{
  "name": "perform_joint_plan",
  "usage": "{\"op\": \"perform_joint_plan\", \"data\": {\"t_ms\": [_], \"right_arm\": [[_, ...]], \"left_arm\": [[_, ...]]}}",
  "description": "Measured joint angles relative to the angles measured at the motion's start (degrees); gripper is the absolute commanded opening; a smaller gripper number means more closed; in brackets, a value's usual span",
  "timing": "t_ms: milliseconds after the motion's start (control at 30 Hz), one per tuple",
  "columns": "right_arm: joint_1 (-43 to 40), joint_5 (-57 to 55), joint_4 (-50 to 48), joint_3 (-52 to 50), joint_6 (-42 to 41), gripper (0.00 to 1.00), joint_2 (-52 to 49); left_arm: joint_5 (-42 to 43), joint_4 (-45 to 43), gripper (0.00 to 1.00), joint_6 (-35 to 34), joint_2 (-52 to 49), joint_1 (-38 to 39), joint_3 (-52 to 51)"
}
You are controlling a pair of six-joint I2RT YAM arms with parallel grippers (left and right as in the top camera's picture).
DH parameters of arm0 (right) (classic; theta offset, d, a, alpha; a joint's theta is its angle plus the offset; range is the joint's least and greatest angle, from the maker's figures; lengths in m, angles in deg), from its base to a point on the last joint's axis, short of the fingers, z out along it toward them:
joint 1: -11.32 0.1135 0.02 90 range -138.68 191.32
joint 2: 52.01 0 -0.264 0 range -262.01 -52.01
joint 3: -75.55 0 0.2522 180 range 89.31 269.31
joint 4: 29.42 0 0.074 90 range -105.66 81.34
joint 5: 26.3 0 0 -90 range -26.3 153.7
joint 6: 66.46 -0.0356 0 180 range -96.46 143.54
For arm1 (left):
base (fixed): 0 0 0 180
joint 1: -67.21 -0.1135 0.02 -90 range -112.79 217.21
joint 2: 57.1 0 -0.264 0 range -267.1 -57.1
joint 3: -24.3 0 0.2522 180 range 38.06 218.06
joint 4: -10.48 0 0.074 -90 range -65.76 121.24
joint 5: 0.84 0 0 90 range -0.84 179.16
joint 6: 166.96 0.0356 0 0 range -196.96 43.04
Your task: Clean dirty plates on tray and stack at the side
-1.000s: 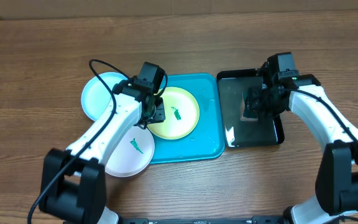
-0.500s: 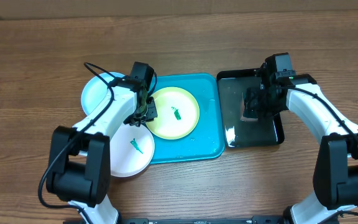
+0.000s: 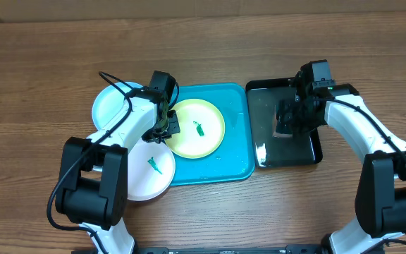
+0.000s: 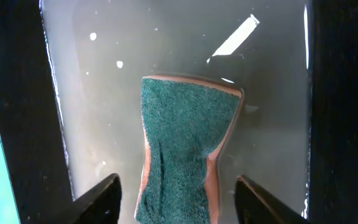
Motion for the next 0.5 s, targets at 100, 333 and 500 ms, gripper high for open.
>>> {"op": "perform_joint_plan", "data": {"t_ms": [100,333,500], "right_arm": [[0.0,0.0,0.1,0.0,0.0,0.62,0.0],[0.0,-0.1,0.5,0.0,0.0,0.61,0.0],[0.0,-0.2,-2.2,-1.0,0.0,0.61,0.0]], "left_arm": [[0.1,-0.1,0.04,0.0,0.0,0.0,0.0],[1.8,-1.1,0.04,0.1,0.0,0.0,0.0],[2.3,-1.4,0.04,0.2,0.0,0.0,0.0]]}}
